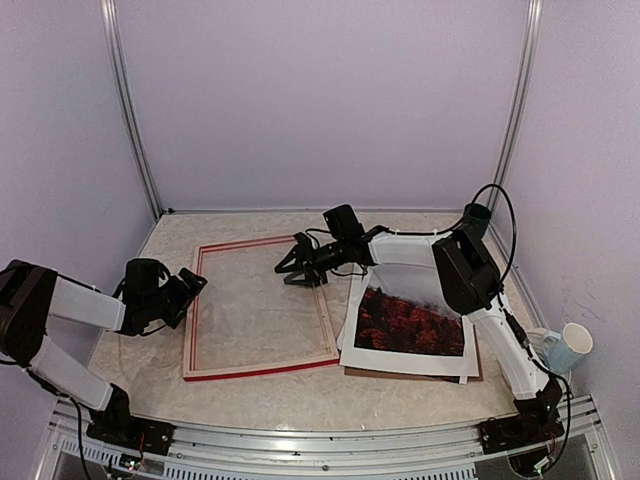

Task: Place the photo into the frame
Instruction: Place the glass panel at the frame body.

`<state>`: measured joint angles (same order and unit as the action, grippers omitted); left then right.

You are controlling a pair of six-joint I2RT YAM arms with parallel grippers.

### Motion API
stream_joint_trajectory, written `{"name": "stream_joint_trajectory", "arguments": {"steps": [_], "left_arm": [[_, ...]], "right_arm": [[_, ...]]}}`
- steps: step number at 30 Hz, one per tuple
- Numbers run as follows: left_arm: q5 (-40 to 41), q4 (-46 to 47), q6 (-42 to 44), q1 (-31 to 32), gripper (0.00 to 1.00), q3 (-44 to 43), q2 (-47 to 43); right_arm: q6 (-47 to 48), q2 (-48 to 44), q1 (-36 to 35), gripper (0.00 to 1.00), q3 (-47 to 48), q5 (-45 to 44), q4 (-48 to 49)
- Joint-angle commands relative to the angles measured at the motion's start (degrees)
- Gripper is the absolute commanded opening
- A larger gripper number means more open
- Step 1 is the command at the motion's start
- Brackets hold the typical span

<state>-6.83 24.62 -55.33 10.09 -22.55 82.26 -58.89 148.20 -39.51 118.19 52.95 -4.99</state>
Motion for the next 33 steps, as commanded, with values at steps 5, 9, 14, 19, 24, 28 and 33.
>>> {"name": "stream_joint_trajectory", "arguments": {"steps": [5, 9, 14, 19, 24, 28, 33], "left_arm": [[-2.61, 1.21, -0.74, 0.88, 0.99, 0.51, 0.45], [-2.4, 1.14, -0.69, 0.9, 0.99, 0.51, 0.36], [-2.19, 0.92, -0.73, 0.9, 0.99, 0.5, 0.23], [-1.32, 0.55, -0.67, 0.82, 0.99, 0.66, -0.58], [-1.05, 0.6, -0.76, 0.8, 0.99, 0.58, -1.03], [-0.95, 0.56, -0.82, 0.74, 0.99, 0.51, -1.21], [-0.45, 0.1, -0.75, 0.31, 0.99, 0.57, -1.81]], "right_arm": [[5.9, -1.29, -1.18, 0.56, 2.41, -4.64, -7.4], [7.76, -2.05, -1.24, 0.61, 3.0, -6.66, -10.15], [8.97, -2.48, -1.36, 0.63, 3.65, -8.33, -11.83], [10.21, -2.63, -1.57, 0.73, 4.88, -9.7, -14.16], [11.7, -3.43, -1.83, 0.79, 5.58, -11.79, -16.29], [12.67, -3.78, -1.89, 0.8, 6.44, -13.75, -18.45], [13.27, -4.0, -1.97, 0.81, 7.05, -15.59, -20.37]]}}
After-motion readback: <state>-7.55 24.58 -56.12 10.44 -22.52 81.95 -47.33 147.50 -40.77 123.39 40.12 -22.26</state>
